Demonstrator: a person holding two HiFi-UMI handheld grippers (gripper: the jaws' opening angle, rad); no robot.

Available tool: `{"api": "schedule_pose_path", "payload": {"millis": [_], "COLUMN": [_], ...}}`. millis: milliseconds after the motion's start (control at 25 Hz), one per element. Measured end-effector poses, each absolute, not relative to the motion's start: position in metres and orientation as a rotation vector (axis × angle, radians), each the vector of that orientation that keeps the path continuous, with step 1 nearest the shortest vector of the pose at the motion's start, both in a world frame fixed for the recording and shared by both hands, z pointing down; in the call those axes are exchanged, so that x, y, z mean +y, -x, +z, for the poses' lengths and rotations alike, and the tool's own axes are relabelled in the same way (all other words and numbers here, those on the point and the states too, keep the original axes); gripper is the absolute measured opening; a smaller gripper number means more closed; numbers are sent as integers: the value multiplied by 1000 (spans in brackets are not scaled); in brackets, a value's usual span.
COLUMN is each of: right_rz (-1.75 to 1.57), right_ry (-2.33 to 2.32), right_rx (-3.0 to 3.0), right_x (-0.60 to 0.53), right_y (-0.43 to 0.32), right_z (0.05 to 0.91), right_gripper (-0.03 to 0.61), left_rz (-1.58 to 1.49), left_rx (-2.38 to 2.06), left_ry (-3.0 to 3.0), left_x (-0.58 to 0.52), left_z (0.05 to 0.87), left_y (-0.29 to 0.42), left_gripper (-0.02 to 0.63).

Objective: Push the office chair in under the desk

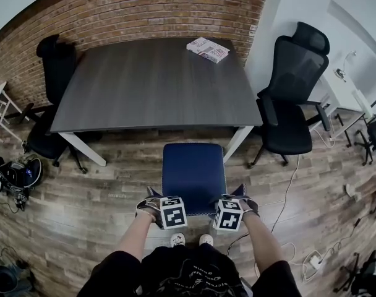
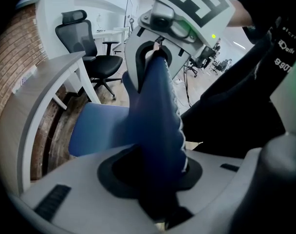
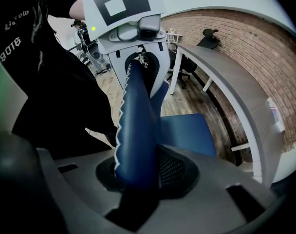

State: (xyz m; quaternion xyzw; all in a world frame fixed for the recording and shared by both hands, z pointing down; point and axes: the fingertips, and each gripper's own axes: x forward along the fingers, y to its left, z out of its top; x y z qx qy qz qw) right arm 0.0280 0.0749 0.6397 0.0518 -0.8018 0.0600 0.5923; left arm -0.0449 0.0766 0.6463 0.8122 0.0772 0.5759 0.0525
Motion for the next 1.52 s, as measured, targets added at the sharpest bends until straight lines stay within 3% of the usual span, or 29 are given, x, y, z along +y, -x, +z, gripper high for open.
{"api": "schedule_pose_path", "payload": {"millis": [1520], "right_rz": [111], "right_ry": [-90], "right_rx": [-1875], "right_x": [16], "right_y": [-43], "right_z": [637], "right_gripper": [100], "left_rz": [1753], "left_rx": [217], "left_ry": [-2445], "left_x": [19], "left_z": [643], "left_y": [30], "left_gripper": [123]}}
